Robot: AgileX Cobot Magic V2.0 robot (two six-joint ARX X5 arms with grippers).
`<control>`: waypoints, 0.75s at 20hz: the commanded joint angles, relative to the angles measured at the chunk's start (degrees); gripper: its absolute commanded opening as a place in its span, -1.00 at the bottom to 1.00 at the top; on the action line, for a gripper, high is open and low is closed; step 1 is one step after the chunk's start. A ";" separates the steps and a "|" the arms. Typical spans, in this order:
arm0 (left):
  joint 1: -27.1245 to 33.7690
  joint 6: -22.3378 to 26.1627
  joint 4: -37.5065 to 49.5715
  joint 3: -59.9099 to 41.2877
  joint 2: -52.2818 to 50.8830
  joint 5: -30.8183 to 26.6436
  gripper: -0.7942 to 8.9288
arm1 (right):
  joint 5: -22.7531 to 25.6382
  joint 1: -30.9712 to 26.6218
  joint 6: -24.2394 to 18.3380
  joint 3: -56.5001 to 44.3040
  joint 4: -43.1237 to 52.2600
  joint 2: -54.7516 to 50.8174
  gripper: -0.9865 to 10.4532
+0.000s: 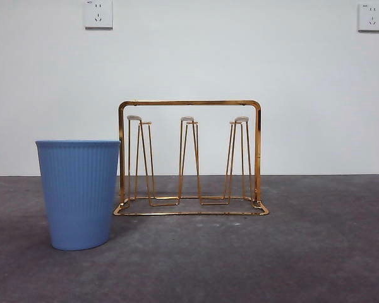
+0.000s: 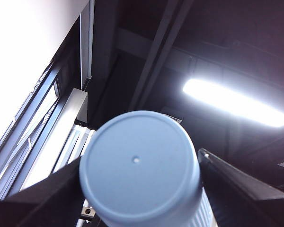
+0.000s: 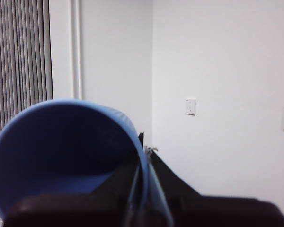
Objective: Pick up cup 1,put cup 1 in the cup rack,pick up cup 2,put cup 2 in the cup rack
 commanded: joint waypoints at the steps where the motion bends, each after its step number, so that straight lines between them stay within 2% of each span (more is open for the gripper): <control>1: -0.13 1.79 0.50 0.20 0.07 0.22 -0.85 | 1.20 -0.09 0.39 -0.20 0.00 0.11 -0.82; 5: -0.09 1.79 0.50 0.20 0.04 -0.20 -0.85 | 1.18 -0.09 0.42 -0.20 -1.20 -0.33 -0.58; 9: 0.83 1.84 -0.02 0.20 -0.26 -0.17 -0.85 | 2.25 -0.15 -1.05 -0.20 -6.95 -2.75 -0.54; 11: 1.77 2.12 -2.14 0.20 -0.74 0.33 -0.85 | 5.20 -0.15 -2.86 -0.20 -10.19 -4.96 -0.54; 13: 2.43 4.63 -7.45 0.20 -1.79 1.40 -0.85 | 9.22 -0.15 -4.81 -0.20 -15.82 -7.91 -0.54; 15: 2.45 10.27 -16.55 0.20 -3.56 1.27 -0.85 | 16.44 -0.15 -7.26 -0.20 -23.47 -11.02 -0.54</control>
